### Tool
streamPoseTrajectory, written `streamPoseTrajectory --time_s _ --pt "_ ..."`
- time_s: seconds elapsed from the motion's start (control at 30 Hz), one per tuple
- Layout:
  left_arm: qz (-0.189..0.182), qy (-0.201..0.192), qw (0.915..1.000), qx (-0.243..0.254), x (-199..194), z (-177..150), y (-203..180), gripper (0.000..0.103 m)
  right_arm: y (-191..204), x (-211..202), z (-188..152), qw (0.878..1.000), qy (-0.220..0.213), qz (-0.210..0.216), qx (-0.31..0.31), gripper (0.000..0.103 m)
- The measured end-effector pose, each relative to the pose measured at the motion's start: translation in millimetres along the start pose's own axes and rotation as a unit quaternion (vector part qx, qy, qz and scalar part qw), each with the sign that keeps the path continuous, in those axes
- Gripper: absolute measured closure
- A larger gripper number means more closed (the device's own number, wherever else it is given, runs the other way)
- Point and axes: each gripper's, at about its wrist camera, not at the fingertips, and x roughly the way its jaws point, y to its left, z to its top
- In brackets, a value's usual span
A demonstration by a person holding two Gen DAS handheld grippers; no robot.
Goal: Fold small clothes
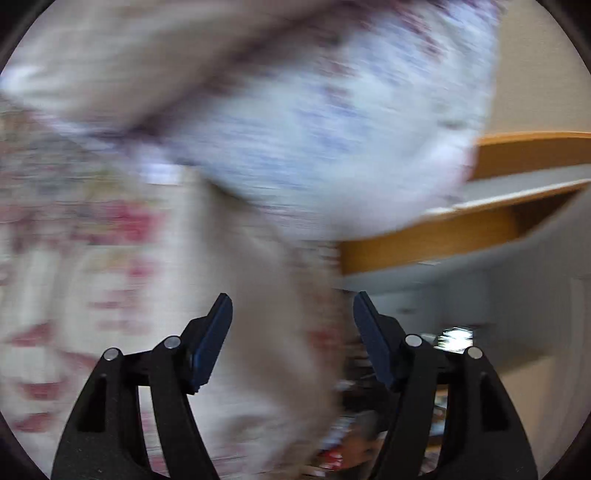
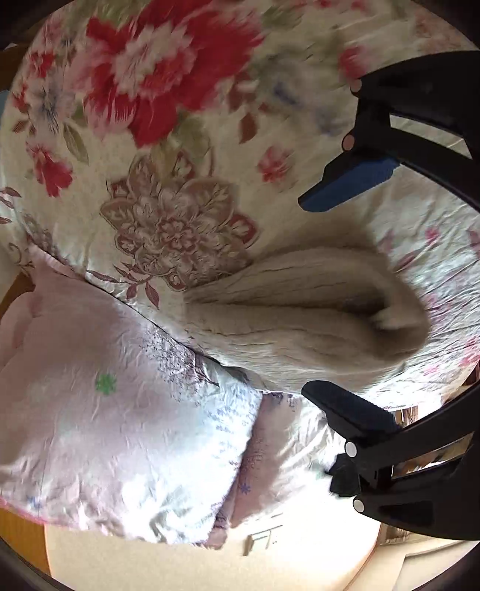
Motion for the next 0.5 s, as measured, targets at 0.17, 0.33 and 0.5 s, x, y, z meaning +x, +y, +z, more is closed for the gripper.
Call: streamPoseTrajectory --time_s 0.17,0.33,0.5 --pt "0.048 0.023 0.9985 0.007 14 -25 21 0.032 7 48 23 0.997 0.068 -0.020 0.003 0.008" --pt "0.083 0.045 0.9952 0.027 45 -45 21 0.030 20 70 22 0.995 0.095 -0.002 -0.020 0.017" --pt "0.093 0.028 0.9945 0.038 50 -53 13 0.054 33 75 0 0.994 0.088 0.013 -0.059 0.063"
